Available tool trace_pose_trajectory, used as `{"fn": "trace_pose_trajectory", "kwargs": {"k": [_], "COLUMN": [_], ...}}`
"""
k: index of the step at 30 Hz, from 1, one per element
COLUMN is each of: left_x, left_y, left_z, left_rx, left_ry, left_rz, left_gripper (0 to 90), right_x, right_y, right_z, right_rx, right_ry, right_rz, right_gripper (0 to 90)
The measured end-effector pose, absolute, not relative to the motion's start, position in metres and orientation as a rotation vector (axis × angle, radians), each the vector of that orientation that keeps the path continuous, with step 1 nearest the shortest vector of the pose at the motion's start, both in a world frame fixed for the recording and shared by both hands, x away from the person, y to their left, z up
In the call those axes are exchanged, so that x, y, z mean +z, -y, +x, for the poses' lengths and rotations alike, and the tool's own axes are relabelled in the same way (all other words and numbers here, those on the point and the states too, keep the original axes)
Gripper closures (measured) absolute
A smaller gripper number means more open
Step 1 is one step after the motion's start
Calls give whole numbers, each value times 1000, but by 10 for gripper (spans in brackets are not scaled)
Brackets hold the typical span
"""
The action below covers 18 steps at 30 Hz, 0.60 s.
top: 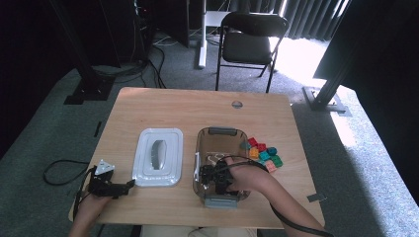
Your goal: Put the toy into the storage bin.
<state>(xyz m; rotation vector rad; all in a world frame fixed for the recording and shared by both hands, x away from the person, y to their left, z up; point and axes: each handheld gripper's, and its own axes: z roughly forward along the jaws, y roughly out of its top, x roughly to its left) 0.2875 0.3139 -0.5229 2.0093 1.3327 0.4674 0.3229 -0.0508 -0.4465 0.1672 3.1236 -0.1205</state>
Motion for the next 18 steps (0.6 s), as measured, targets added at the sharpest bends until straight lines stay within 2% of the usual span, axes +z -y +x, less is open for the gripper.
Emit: {"fn": "trace_pose_trajectory", "kwargs": {"k": [6,8,18], "left_x": [-523,-523,-521], "left_y": [-314,-313,-315], "left_z": [287,287,288], "left_rx": [474,476,485], "left_ry": [-1332,-1333,-1380], "left_rz": [2012,2009,2016], "left_gripper": [5,5,4], "right_x": [-432,-425,-407], "right_y": [58,62,87], "right_z": [325,327,332], "right_rx": [29,98,388], "right_ry": [-3093,-3088,-3008], "right_rz": [256,313,488], "right_gripper": [446,400,306]}}
